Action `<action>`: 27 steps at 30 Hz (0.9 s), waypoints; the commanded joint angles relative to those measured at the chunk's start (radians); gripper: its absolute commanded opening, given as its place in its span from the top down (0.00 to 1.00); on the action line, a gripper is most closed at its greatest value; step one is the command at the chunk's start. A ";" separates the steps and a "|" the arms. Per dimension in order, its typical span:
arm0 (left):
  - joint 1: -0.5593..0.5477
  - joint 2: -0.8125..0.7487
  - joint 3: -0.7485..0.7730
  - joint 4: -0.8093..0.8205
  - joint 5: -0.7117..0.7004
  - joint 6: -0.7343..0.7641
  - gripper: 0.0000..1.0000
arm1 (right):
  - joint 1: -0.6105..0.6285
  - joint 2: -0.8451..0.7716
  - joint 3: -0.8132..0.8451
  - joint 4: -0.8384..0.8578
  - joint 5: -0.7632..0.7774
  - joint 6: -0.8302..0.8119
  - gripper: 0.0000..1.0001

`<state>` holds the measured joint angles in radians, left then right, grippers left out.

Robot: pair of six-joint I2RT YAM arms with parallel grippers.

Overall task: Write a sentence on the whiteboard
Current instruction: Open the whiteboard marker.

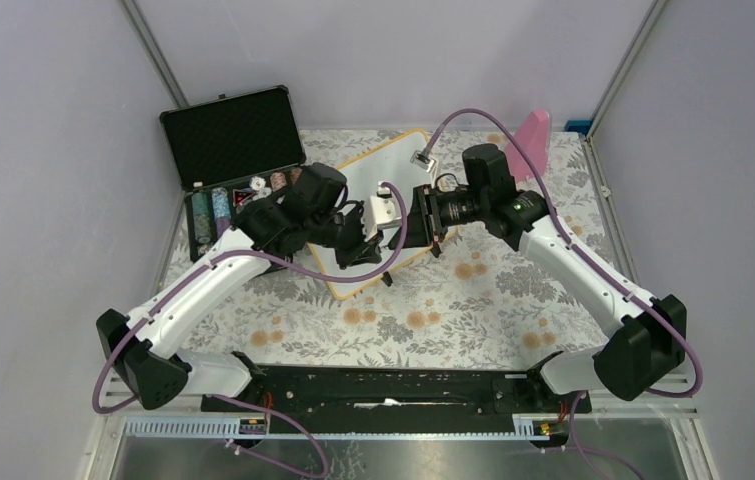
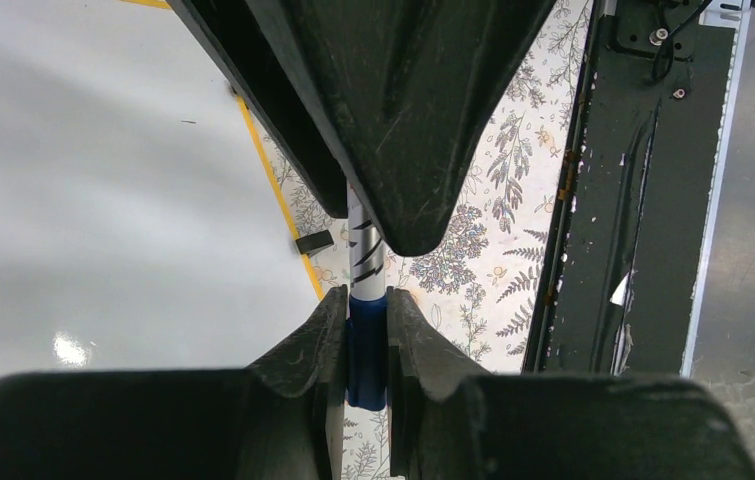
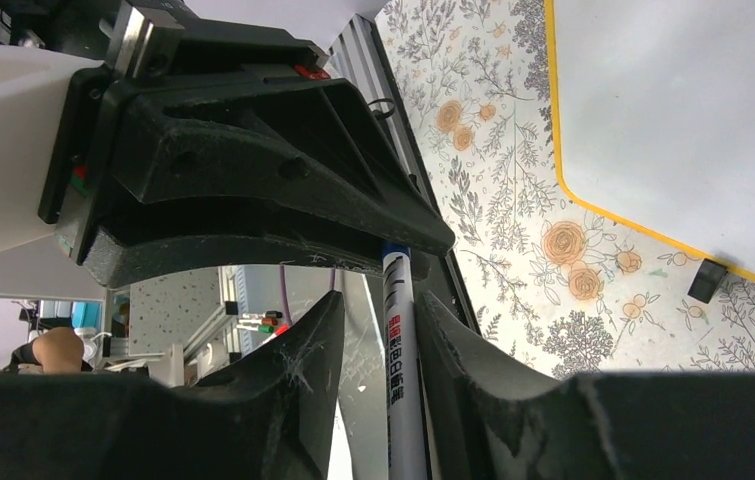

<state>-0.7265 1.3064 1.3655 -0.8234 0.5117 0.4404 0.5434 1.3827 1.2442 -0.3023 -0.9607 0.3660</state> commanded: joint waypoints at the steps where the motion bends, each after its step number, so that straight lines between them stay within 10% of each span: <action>1: 0.001 0.008 0.054 0.030 0.005 0.002 1.00 | 0.022 -0.020 0.012 -0.005 -0.019 -0.023 0.62; 5: 0.001 0.011 0.059 0.031 0.012 0.004 1.00 | 0.027 -0.017 0.014 -0.012 -0.018 -0.029 0.64; 11: 0.001 0.011 0.059 0.030 0.018 0.005 1.00 | 0.027 -0.017 0.020 -0.013 -0.008 -0.031 1.00; 27: 0.007 -0.078 -0.104 -0.009 -0.031 0.057 1.00 | -0.077 -0.015 0.106 -0.050 -0.018 -0.026 1.00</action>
<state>-0.7284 1.2678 1.3113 -0.7643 0.5205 0.4633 0.5331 1.3834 1.2633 -0.3569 -0.9321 0.3298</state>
